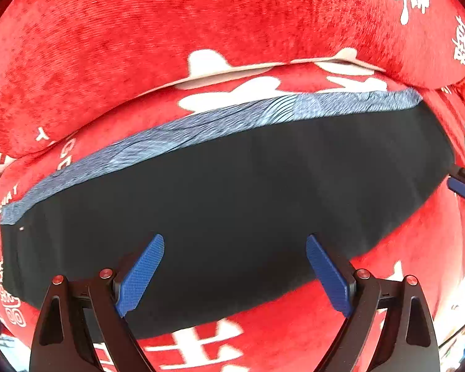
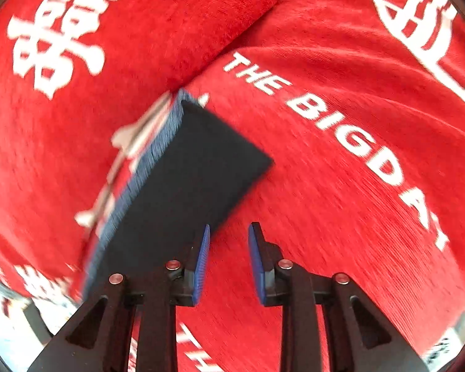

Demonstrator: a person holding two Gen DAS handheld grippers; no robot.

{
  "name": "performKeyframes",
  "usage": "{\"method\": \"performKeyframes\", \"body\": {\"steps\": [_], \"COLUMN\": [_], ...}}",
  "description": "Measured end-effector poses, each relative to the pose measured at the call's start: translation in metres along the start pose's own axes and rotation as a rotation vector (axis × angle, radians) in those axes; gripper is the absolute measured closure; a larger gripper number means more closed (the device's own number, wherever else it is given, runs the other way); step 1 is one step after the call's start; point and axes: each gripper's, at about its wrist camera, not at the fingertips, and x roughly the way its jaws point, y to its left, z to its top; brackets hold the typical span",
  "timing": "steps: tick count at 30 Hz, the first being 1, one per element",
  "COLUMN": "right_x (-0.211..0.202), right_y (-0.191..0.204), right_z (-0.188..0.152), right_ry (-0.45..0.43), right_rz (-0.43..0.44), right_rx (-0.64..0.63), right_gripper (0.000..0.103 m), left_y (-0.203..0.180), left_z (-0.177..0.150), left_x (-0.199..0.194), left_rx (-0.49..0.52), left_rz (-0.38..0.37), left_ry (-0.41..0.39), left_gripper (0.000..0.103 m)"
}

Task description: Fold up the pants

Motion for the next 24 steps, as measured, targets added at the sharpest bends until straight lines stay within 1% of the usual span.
{"method": "performKeyframes", "body": {"steps": [1,2,3,5,6,7,8,9,10,13,14,16,18,20,22,24], "right_x": [0.001,0.004,0.005,0.004,0.008,0.013,0.017,0.017,0.015,0.000,-0.007,-0.016,-0.018,-0.005,0.011,0.031], "right_y": [-0.002,-0.002,0.000,0.005,0.006,0.004,0.001,-0.004,-0.006,-0.005,-0.004,0.005,0.025,0.053,0.073,0.085], "right_z": [0.004,0.009,0.012,0.015,0.016,0.017,0.017,0.018,0.017,0.015,0.014,0.013,0.011,0.010,0.009,0.006], "right_ry": [0.002,0.006,0.009,0.001,0.014,0.031,0.047,0.047,0.046,0.027,0.022,0.005,-0.001,0.014,0.035,0.058], "right_rz": [0.000,-0.013,-0.003,0.001,-0.029,-0.045,-0.047,-0.029,-0.027,-0.116,-0.128,-0.120,-0.111,-0.116,-0.117,-0.137], "right_rx": [0.012,0.022,0.023,-0.018,-0.057,-0.068,-0.069,-0.064,-0.067,-0.086,-0.087,-0.126,-0.219,-0.338,-0.419,-0.474], "right_gripper": [0.078,0.089,0.097,0.097,0.097,0.097,0.097,0.096,0.094,0.070,0.070,0.070,0.070,0.070,0.070,0.070], "left_y": [-0.004,-0.009,-0.014,-0.018,-0.016,-0.015,-0.014,-0.013,-0.014,-0.019,-0.021,-0.023,-0.026,-0.026,-0.027,-0.029], "left_z": [0.002,0.004,0.005,0.002,-0.001,-0.001,-0.001,0.000,0.001,0.005,0.006,0.007,0.009,0.009,0.007,0.007], "left_x": [0.003,0.009,0.013,0.023,0.024,0.025,0.025,0.026,0.025,0.025,0.025,0.026,0.029,0.029,0.029,0.030], "left_rx": [-0.008,-0.017,-0.021,-0.039,-0.056,-0.077,-0.091,-0.095,-0.096,-0.068,-0.054,-0.043,-0.051,-0.067,-0.075,-0.074], "left_rz": [-0.002,0.004,0.012,0.025,0.023,0.017,0.014,0.018,0.020,0.038,0.045,0.051,0.050,0.051,0.055,0.061], "left_ry": [0.003,0.010,0.019,0.046,0.046,0.046,0.052,0.056,0.062,0.070,0.070,0.067,0.066,0.066,0.064,0.064], "left_gripper": [0.009,0.009,0.009,0.009,0.009,0.009,0.007,0.007,0.007,0.007,0.007,0.007,0.007,0.007,0.006,0.006]}}
